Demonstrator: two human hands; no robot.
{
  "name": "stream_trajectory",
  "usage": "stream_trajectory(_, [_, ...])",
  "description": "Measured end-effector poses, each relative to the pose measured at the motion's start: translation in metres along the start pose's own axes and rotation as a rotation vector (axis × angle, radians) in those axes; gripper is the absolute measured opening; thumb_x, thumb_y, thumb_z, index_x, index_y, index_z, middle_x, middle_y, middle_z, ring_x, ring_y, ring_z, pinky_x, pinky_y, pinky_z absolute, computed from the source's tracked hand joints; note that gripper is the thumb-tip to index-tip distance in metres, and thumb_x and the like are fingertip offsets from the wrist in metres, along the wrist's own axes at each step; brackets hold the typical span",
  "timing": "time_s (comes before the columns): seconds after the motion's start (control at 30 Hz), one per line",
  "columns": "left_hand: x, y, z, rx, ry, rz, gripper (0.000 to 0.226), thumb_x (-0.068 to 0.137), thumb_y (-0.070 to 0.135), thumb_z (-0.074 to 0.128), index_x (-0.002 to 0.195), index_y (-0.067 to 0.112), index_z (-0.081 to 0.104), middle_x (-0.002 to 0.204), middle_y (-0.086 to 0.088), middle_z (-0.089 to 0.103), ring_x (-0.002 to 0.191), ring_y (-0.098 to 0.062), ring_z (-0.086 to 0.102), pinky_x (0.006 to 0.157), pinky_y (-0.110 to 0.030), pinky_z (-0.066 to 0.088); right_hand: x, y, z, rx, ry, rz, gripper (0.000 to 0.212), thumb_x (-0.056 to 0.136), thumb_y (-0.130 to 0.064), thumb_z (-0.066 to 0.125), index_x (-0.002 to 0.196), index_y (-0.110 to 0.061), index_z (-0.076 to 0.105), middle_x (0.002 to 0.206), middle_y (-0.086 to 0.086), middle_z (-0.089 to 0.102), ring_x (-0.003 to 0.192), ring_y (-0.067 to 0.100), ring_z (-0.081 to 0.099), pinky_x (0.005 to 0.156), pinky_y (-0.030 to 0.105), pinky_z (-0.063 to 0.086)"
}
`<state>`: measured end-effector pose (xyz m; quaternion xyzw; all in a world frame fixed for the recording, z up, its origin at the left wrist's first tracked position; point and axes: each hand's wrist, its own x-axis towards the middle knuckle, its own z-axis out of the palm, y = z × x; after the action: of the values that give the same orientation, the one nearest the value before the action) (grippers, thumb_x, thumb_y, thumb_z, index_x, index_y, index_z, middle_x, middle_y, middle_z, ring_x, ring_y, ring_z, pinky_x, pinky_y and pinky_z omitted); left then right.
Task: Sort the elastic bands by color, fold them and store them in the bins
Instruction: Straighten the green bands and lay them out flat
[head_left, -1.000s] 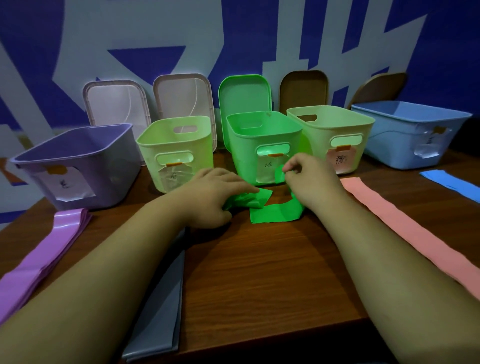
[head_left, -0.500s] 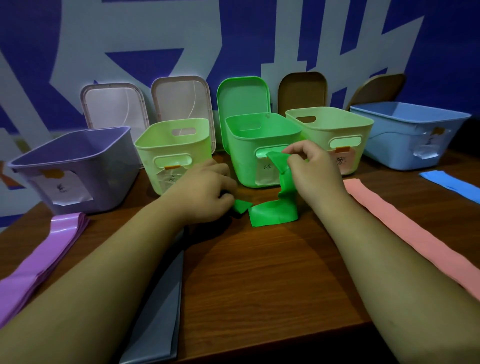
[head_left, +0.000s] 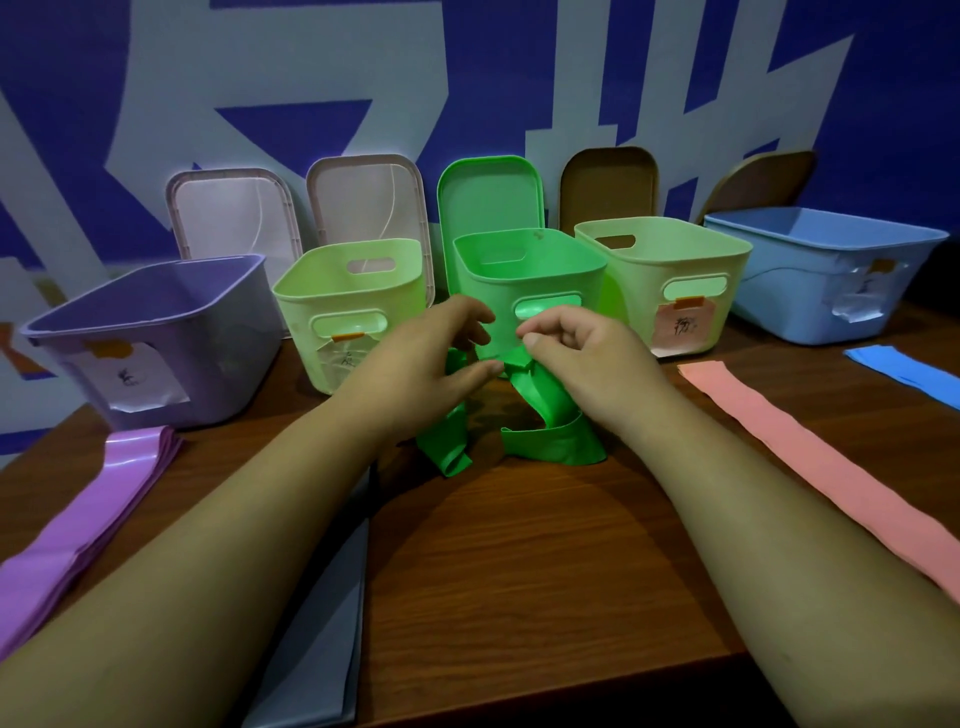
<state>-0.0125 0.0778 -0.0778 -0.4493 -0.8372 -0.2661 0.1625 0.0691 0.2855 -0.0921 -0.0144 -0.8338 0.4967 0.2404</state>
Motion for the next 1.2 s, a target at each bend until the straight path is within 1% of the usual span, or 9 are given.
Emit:
stream_trajectory(0.13, [0.002,0.001,-0.002,0.003,0.074,0.005,0.014,0.099,0.030,0.070,0.113,0.028,0.073,0.102,0.015,0.071,0.094,0.004,0.063,0.079,-0.012,0.047,-0.002,-0.002,0.001,0.006,-0.026,-0.001,0.015,0.105,-0.037,0.066,0.113,-0.031,0.076,0.100,-0.013,0.076,0.094,0.003,0.069,0.080,0.029,0.056])
stream_trajectory(0.23, [0.001,0.002,-0.001,-0.059,0.122,-0.092,0.007,0.099,0.029,0.071,0.104,0.027,0.075,0.093,0.016,0.072,0.088,0.007,0.063,0.071,-0.007,0.043,-0.001,0.000,0.002,-0.042,0.000,0.000,0.019,0.108,-0.039,0.059,0.119,-0.031,0.072,0.105,-0.014,0.072,0.096,0.002,0.066,0.072,0.025,0.048])
stream_trajectory(0.37, [0.001,0.001,-0.002,-0.185,0.166,-0.243,0.004,0.098,0.030,0.072,0.096,0.027,0.074,0.086,0.013,0.072,0.082,0.002,0.065,0.072,-0.018,0.051,0.000,0.002,-0.002,-0.167,0.007,-0.020,0.011,0.104,-0.035,0.065,0.113,-0.030,0.067,0.112,-0.014,0.063,0.097,-0.004,0.056,0.072,0.018,0.042])
stream_trajectory(0.5, [0.001,0.002,-0.003,-0.343,0.165,-0.347,0.007,0.095,0.030,0.076,0.092,0.024,0.076,0.083,0.003,0.075,0.075,-0.008,0.068,0.074,-0.036,0.058,-0.003,0.001,0.004,-0.166,-0.080,-0.078,0.013,0.097,-0.036,0.075,0.108,-0.030,0.069,0.106,-0.012,0.066,0.096,0.003,0.062,0.078,0.027,0.051])
stream_trajectory(0.6, [0.000,0.007,-0.006,-0.450,0.148,-0.366,0.008,0.095,0.029,0.077,0.094,0.021,0.077,0.088,-0.006,0.077,0.081,-0.026,0.072,0.083,-0.049,0.060,-0.005,-0.002,0.009,-0.128,-0.149,-0.063,0.019,0.095,-0.041,0.078,0.110,-0.032,0.070,0.101,-0.012,0.070,0.090,0.005,0.068,0.075,0.026,0.057])
stream_trajectory(0.77, [-0.001,0.015,-0.007,-0.446,0.146,-0.376,0.011,0.095,0.029,0.077,0.096,0.019,0.078,0.089,-0.007,0.077,0.078,-0.022,0.069,0.081,-0.050,0.059,-0.007,-0.004,0.009,-0.035,-0.195,-0.045,0.022,0.094,-0.044,0.079,0.111,-0.032,0.074,0.095,-0.012,0.075,0.080,-0.004,0.072,0.061,0.010,0.052])
stream_trajectory(0.97, [-0.002,0.018,-0.007,-0.442,0.127,-0.387,0.011,0.095,0.031,0.076,0.097,0.021,0.078,0.090,-0.005,0.078,0.088,-0.027,0.073,0.084,-0.049,0.059,-0.006,-0.003,0.008,-0.084,-0.231,-0.032,0.020,0.095,-0.042,0.079,0.113,-0.035,0.077,0.094,-0.015,0.077,0.083,-0.007,0.071,0.062,0.007,0.049])
stream_trajectory(1.03, [-0.003,0.019,-0.007,-0.461,0.121,-0.376,0.012,0.095,0.032,0.077,0.099,0.021,0.078,0.091,-0.004,0.078,0.091,-0.027,0.073,0.086,-0.048,0.059,-0.006,-0.003,0.008,-0.073,-0.230,-0.029,0.012,0.097,-0.040,0.077,0.108,-0.036,0.078,0.093,-0.013,0.078,0.084,-0.004,0.072,0.065,0.011,0.052])
stream_trajectory(1.2, [-0.003,0.017,-0.007,-0.524,0.082,-0.366,0.020,0.093,0.029,0.080,0.111,0.021,0.078,0.099,-0.002,0.080,0.098,-0.021,0.075,0.096,-0.045,0.060,-0.005,-0.001,0.008,-0.081,-0.218,-0.036,0.014,0.101,-0.041,0.071,0.106,-0.034,0.082,0.095,-0.004,0.079,0.095,0.018,0.073,0.087,0.044,0.059])
